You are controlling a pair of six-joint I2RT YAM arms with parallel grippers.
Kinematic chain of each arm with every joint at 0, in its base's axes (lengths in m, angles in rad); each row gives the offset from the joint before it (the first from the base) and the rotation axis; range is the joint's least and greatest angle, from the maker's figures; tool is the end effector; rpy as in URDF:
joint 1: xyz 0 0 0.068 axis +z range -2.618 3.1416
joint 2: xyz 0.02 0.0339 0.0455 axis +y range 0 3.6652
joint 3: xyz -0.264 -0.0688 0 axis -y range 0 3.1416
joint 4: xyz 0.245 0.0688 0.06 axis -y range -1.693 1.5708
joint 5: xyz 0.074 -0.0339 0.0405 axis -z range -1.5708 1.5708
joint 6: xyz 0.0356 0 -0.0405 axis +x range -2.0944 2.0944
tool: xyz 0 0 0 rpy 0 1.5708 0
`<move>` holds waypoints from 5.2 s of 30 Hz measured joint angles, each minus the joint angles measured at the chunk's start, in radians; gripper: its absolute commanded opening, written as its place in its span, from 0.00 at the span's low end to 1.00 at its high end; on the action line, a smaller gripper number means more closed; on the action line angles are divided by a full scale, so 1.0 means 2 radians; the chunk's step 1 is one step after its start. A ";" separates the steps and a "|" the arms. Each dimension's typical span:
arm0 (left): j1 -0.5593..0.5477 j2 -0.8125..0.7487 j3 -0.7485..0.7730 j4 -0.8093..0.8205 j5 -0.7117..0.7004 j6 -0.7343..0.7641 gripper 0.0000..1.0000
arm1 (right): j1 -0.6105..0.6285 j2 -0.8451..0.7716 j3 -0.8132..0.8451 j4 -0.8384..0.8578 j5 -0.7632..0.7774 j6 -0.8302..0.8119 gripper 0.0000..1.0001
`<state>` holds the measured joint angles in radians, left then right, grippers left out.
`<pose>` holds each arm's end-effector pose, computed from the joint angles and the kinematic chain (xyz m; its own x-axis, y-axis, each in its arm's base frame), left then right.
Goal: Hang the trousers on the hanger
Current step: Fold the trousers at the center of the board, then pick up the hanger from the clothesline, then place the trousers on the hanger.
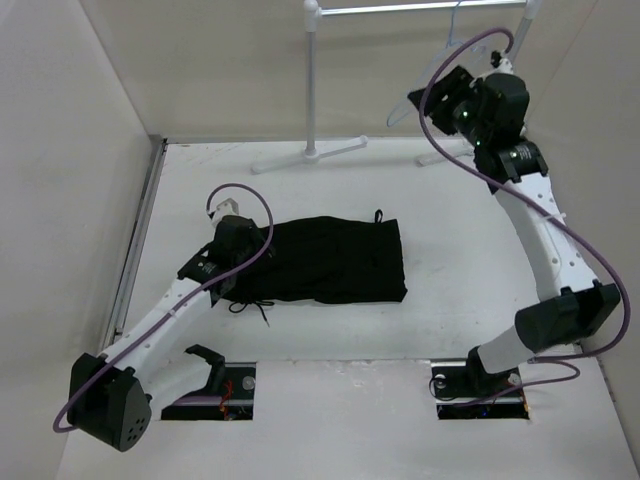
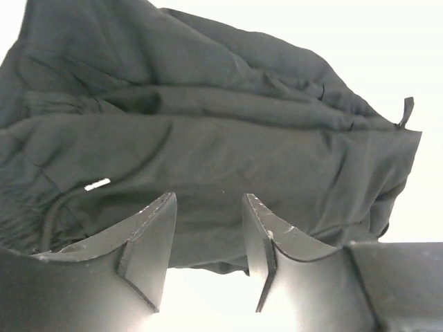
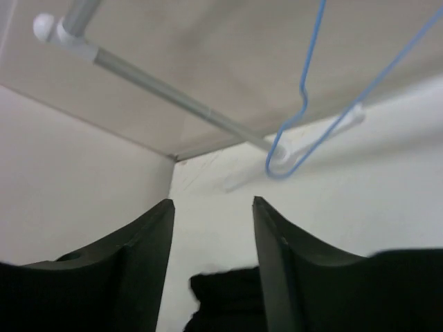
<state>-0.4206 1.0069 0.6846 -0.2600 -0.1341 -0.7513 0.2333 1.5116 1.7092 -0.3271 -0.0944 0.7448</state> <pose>0.2042 -0.0861 0.2558 -0.5735 -0.4845 -0.6606 -0.1214 0.8477 -0.5164 0.3313 0.0822 0.4698 -0.3100 0.6199 -0.7208 -0.1509 0.7165 0.6811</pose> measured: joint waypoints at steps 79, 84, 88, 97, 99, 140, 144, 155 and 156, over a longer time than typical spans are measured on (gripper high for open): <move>-0.259 0.422 0.503 0.035 0.033 0.109 0.41 | 0.142 -0.285 -0.430 -0.084 -0.027 -0.099 0.10; -0.267 0.429 0.511 0.016 0.017 0.117 0.38 | 0.143 -0.292 -0.430 -0.099 -0.009 -0.100 0.09; -0.270 0.444 0.532 0.015 0.010 0.123 0.27 | 0.147 -0.304 -0.429 -0.110 0.006 -0.100 0.09; -0.274 0.466 0.566 0.012 0.009 0.120 0.05 | 0.153 -0.335 -0.418 -0.144 0.031 -0.101 0.10; -0.276 0.465 0.568 0.019 0.008 0.114 0.02 | 0.154 -0.345 -0.416 -0.152 0.033 -0.101 0.16; -0.351 0.405 0.194 0.302 -0.226 -0.163 0.00 | 0.033 -0.068 -0.551 0.175 0.003 0.003 0.62; -0.355 0.418 0.194 0.300 -0.242 -0.168 0.00 | 0.025 -0.051 -0.576 0.209 0.002 0.019 0.62; -0.345 0.429 0.194 0.301 -0.290 -0.171 0.00 | 0.028 -0.010 -0.594 0.281 -0.044 0.092 0.16; -0.342 0.429 0.194 0.302 -0.293 -0.171 0.00 | 0.028 -0.009 -0.600 0.288 -0.048 0.102 0.14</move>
<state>-1.1053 1.8652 1.0729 0.3447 -0.7200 -1.0943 0.2893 1.4929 0.5091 0.2481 -0.1902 0.9482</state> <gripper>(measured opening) 0.035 0.189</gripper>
